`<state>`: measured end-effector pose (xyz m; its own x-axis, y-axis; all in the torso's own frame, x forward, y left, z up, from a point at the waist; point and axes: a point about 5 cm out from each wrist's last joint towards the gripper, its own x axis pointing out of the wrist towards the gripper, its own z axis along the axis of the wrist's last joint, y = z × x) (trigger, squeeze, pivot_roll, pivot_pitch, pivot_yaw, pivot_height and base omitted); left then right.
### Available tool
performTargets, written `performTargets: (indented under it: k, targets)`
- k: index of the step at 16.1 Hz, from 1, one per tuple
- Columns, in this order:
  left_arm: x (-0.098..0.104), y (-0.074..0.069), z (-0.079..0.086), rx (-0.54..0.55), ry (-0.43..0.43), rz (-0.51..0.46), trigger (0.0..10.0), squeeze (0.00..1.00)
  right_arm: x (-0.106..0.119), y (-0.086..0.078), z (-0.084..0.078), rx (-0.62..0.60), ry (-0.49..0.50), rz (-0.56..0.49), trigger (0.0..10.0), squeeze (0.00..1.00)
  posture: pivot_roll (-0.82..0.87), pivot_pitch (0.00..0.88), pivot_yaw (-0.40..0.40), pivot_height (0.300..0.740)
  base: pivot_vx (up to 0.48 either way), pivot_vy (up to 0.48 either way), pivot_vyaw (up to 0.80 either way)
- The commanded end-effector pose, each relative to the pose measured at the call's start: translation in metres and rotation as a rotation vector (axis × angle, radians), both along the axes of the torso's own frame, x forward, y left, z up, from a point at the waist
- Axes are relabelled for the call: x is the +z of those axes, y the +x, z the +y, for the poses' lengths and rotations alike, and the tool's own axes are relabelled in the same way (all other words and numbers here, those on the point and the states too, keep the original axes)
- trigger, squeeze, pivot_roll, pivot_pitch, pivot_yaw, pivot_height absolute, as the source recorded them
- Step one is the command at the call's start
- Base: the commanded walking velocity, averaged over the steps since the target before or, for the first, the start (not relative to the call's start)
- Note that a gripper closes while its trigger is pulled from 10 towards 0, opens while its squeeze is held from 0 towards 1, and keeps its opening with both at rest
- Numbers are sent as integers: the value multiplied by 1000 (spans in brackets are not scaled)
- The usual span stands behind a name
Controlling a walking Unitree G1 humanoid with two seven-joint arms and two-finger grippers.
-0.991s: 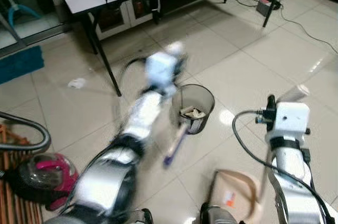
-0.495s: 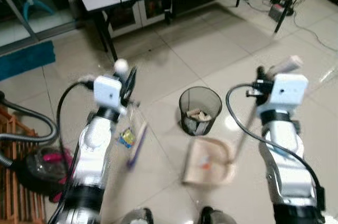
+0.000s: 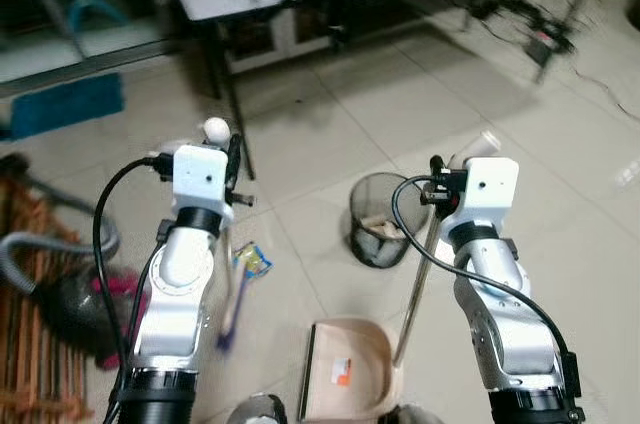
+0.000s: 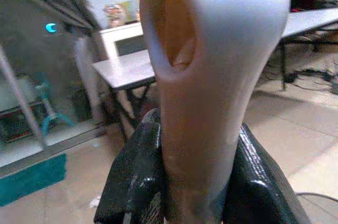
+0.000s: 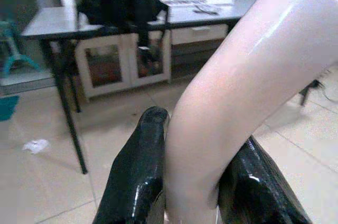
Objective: Sweep floor
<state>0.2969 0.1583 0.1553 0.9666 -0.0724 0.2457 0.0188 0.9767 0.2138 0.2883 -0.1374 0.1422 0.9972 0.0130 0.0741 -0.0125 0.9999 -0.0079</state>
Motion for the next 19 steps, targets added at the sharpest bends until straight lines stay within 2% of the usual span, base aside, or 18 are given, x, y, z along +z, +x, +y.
performTargets:
  k: [1,5,19]
  targets:
    - [8,1,1,25,20,-25,10000,0,6,1,3,7,-11,-41,10000,0,-20,43,48,740,319,0,800]
    - [11,1,1,44,19,-8,10000,0,6,5,1,-8,-20,-45,10000,0,-11,43,44,740,329,0,800]
    - [8,-1,-7,31,1,25,10000,0,5,5,-4,-46,-64,-74,10000,0,-19,36,49,740,342,0,0]
